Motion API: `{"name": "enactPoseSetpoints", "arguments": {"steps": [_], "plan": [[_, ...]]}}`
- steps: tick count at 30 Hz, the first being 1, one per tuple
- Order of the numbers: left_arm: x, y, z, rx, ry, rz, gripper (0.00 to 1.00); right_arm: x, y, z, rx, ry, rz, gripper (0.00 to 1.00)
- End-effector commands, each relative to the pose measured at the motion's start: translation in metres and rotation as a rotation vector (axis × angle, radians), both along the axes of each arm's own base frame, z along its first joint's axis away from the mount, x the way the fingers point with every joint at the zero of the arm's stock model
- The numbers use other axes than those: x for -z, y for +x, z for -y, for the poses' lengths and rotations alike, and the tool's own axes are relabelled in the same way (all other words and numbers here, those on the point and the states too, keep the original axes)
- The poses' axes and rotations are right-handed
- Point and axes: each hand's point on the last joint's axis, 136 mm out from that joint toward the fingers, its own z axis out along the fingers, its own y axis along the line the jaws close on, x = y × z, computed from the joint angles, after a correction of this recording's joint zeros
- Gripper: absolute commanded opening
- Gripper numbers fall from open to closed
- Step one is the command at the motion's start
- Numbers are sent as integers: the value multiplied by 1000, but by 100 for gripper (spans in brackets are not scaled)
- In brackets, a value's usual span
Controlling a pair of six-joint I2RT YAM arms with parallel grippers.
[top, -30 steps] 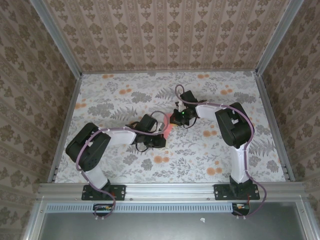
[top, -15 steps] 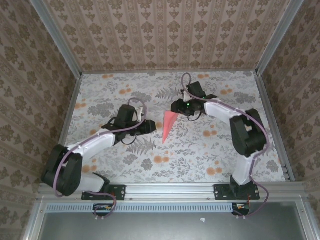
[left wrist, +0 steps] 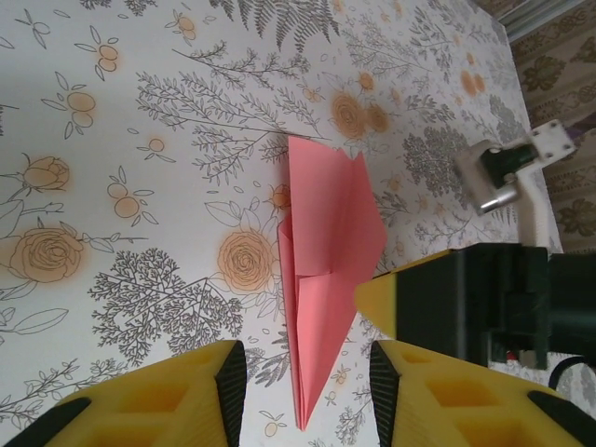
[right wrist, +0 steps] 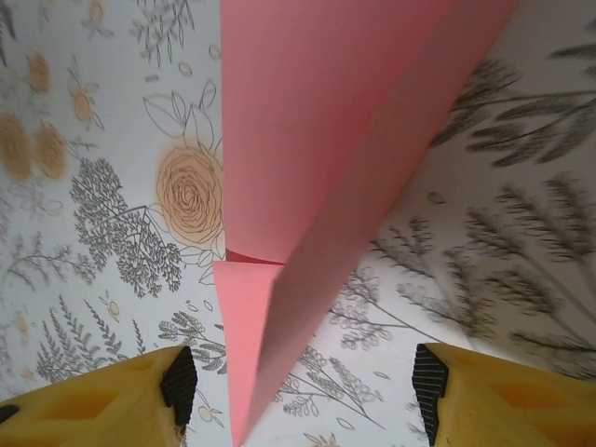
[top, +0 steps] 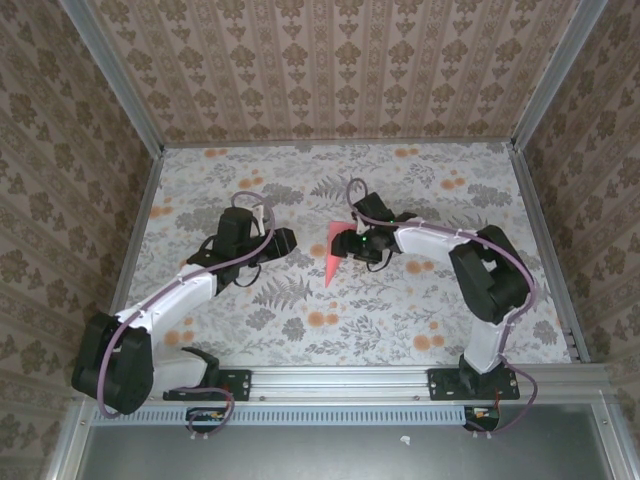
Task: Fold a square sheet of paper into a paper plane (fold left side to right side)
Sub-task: Move the paper plane to the center of the table.
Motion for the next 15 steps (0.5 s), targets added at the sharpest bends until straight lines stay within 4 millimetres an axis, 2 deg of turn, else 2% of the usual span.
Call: {"name": "enactPoseSetpoints", "arguments": {"steps": [1, 3, 6, 7, 10, 12, 15], "plan": [[1, -2, -7, -30, 7, -5, 42, -1, 11, -7, 20, -8, 7, 57], [1, -2, -8, -34, 8, -2, 43, 2, 9, -6, 18, -11, 0, 42], [0, -3, -9, -34, 13, -3, 43, -7, 6, -3, -2, -14, 26, 7], [0, -3, -9, -33, 14, -2, 43, -12, 5, 0, -7, -18, 44, 0], [-1, -3, -9, -32, 15, -2, 43, -25, 2, 10, -12, 34, 72, 0], [-1, -2, -9, -32, 14, 0, 43, -27, -2, 17, -5, 106, 59, 0], [-2, -3, -8, -29, 12, -1, 43, -12, -12, 37, 10, 110, 12, 0]]}}
